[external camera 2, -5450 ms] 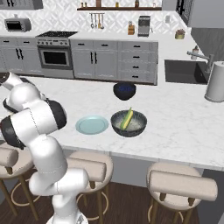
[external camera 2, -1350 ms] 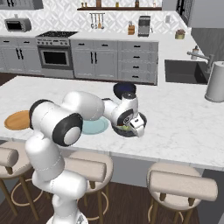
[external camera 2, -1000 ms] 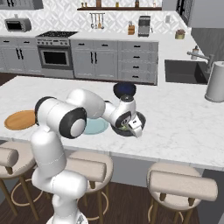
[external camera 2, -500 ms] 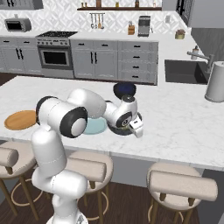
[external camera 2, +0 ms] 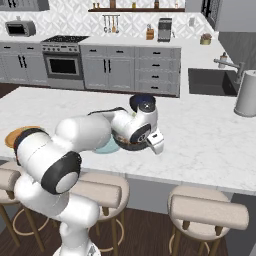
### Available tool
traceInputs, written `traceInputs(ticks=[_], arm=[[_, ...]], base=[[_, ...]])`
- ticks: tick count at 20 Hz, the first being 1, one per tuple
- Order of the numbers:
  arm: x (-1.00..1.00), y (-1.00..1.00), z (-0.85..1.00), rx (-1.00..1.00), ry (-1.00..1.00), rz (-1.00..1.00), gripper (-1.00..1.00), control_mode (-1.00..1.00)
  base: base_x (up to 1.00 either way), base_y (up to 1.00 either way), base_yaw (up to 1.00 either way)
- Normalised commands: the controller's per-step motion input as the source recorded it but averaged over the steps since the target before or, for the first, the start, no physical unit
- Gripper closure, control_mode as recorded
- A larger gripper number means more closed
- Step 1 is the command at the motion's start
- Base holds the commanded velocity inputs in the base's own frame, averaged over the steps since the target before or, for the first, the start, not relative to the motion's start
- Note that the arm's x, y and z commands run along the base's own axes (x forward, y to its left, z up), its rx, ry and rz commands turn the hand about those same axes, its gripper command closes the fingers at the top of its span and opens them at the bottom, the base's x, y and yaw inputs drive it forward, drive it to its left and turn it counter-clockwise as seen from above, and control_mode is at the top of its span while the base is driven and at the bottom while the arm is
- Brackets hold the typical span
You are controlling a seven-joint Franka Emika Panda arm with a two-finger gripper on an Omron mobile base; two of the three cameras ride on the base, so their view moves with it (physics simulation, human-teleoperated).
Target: Pick the chicken drumstick and corn from their plates and place them in the bowl. Then put the bowl in the fridge.
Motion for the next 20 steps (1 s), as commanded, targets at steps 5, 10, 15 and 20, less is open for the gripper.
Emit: traceInputs(ticks=[5, 10, 15, 20], arm=[[-0.81, 0.63, 1.0, 0.03, -0.09, 0.0, 1.0, -1.0], [-0.87, 0.62, 0.81, 0.01, -0.05, 0.0, 1.0, -1.0], [-0.24, 0.28, 0.16, 0.05, -0.01, -0.02, 1.0, -1.0], [-0.28, 0.32, 0.0, 0.0, 0.0, 0.1, 1.0, 1.0]], base=[[0.0, 0.0, 0.0], [0.0, 0.0, 0.0], [0.0, 0.0, 0.0], [-0.36, 0.4, 0.11]])
